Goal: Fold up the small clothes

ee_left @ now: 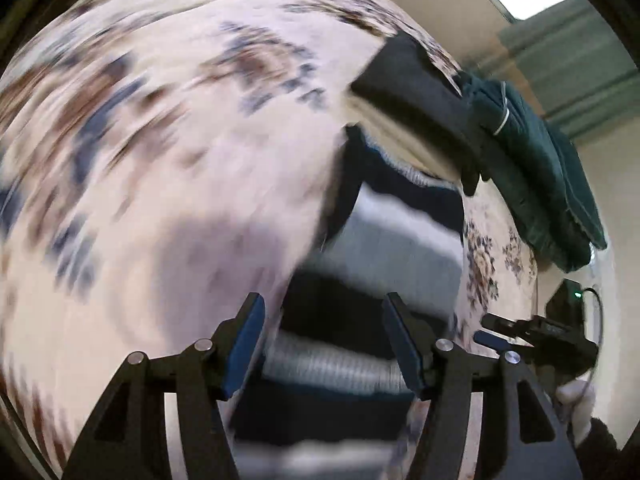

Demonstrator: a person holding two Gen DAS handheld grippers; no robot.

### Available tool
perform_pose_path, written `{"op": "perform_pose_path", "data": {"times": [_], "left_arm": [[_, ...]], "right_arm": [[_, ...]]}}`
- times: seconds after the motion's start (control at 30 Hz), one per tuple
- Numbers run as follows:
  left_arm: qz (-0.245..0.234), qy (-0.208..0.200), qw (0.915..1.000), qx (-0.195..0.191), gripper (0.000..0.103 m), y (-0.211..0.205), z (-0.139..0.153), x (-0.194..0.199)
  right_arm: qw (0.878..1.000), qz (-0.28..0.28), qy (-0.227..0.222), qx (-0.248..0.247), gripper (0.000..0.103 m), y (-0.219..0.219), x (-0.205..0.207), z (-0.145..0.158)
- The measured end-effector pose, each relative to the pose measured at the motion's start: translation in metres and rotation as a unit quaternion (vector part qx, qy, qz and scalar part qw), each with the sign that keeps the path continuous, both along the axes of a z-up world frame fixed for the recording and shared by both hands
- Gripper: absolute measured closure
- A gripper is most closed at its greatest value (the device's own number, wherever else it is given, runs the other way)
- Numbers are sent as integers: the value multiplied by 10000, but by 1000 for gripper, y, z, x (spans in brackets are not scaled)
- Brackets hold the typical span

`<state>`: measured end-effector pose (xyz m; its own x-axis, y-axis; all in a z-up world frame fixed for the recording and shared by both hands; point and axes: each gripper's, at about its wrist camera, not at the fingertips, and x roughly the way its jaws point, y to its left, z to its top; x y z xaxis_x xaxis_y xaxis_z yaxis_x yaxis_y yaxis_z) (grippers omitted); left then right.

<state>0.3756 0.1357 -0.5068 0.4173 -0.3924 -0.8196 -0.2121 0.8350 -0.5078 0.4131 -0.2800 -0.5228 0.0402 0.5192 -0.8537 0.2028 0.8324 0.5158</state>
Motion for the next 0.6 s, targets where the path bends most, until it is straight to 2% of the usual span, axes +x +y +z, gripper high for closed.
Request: {"op": "perform_pose_path", "data": {"times": [0.17,0.3,0.37,0.43,0.47,0.5,0.53,0.6], "left_arm": [[-623,134,9980,48,44,-16,-30,116],[-1067,234,9939,136,44,-30,-48,168],[-1211,287,9922,67,44,-33,-57,182],[-1309,354,9908,52,44,-35,-67,192],[-1339,387,9902,27,44,-35,-71,195],[-1345,431,9900,-25,44,-35,-75,197],[-1343,446,9899,-112,44,-34,-78,199],[-1338,512,9894,-244,44,-32,-86,202]], "right_arm": [[9972,-626,-322,235,49,-5,65,-3],[9927,-1039,-452,406,48,-7,126,-8],[9893,-1303,-226,611,47,-9,154,-25],[9844,-1460,403,890,47,-8,181,-54],[9828,-1497,628,877,50,-6,189,-67],[9837,-1452,714,782,67,-4,195,-75],[9860,-1415,625,629,97,-3,200,-78],[9881,-1456,284,395,97,-4,208,-73]]}}
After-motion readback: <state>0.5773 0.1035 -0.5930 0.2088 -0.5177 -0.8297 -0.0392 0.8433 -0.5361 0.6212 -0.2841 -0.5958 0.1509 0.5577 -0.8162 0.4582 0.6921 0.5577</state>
